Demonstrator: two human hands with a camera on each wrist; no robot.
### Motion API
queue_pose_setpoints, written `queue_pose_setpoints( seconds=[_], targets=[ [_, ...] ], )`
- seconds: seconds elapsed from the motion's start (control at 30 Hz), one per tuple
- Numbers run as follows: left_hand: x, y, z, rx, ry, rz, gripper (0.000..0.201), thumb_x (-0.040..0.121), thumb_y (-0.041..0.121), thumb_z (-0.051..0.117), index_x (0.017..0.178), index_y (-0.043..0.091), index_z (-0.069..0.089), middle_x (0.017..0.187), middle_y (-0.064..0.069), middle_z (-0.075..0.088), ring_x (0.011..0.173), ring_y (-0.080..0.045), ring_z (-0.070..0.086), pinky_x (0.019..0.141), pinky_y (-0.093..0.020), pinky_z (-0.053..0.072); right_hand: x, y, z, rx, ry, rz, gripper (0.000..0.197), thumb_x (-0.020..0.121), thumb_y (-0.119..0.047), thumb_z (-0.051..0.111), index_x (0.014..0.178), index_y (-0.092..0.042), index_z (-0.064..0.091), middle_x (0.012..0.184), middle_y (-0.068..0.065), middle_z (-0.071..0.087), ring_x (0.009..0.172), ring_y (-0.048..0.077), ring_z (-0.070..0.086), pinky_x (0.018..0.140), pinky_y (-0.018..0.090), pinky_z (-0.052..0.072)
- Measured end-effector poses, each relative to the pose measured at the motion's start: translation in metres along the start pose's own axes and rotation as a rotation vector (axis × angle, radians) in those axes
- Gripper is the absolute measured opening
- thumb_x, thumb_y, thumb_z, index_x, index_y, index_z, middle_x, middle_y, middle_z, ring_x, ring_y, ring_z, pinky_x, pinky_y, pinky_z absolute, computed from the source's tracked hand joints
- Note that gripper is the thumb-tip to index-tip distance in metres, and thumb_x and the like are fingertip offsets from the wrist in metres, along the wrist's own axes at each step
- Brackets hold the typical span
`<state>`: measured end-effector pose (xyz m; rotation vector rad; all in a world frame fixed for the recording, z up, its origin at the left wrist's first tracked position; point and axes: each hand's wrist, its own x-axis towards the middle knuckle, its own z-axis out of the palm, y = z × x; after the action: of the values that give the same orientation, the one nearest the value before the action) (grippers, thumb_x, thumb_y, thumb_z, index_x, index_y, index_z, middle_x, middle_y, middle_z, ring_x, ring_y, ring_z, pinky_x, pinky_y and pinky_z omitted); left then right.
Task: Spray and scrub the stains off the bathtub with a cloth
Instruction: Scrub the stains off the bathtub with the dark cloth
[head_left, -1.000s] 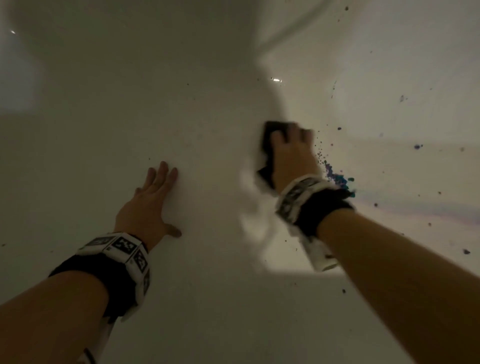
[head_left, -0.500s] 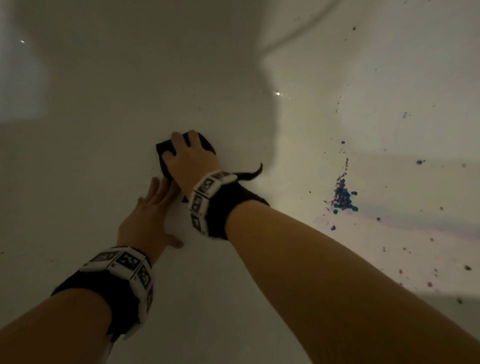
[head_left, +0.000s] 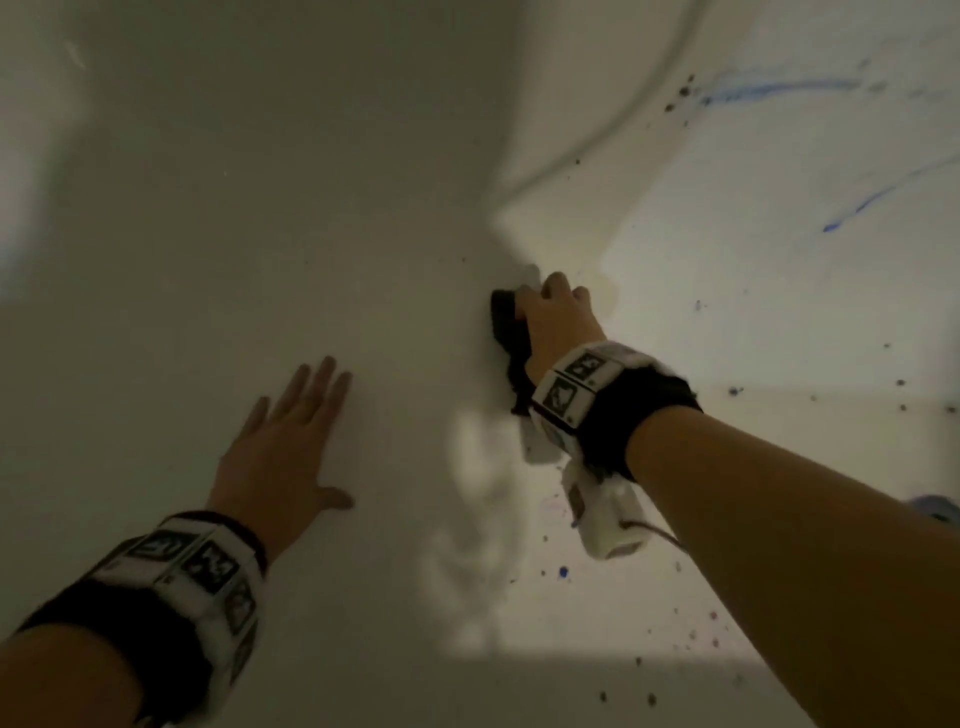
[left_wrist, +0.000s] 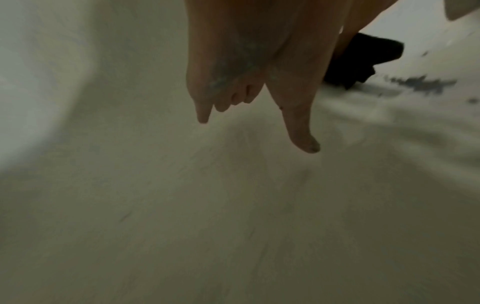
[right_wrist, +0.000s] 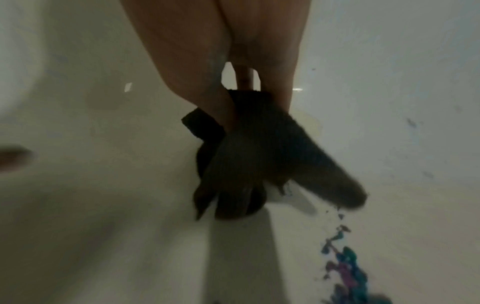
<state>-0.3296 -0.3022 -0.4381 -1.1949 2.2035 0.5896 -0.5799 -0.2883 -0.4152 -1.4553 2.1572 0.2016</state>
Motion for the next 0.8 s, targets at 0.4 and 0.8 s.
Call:
queue_pose_setpoints(
  seconds=[0.4,0.8],
  targets=[
    [0.030,0.054,-0.040,-0.023,-0.205,0.013,0.106,0.082,0.038,0.066,0.146,0.023,-0.017,0.152,0.001,-0.027,0.144,-0.019,-0.013,0.116,-0.033,0.020,-0.066,0.103,-0.113,0.041,0.747,-0.155,0.042,0.057,0.016,0.069,0.094,-0.004,0.067,0.101,0.022,0.055,0.087,0.042,0.055,0.069,0.043,0.047],
    [-0.029,0.109,-0.351,0.295,1.206,0.740,0.066,0.086,0.028,0.058,0.143,0.010,0.030,0.150,-0.008,0.030,0.139,-0.018,0.025,0.112,-0.042,0.023,-0.095,0.109,-0.234,0.263,0.927,-0.137,0.030,0.073,0.005,0.062,0.102,-0.004,0.060,0.112,0.005,0.042,0.095,-0.001,0.039,0.081,0.007,0.035]
  ],
)
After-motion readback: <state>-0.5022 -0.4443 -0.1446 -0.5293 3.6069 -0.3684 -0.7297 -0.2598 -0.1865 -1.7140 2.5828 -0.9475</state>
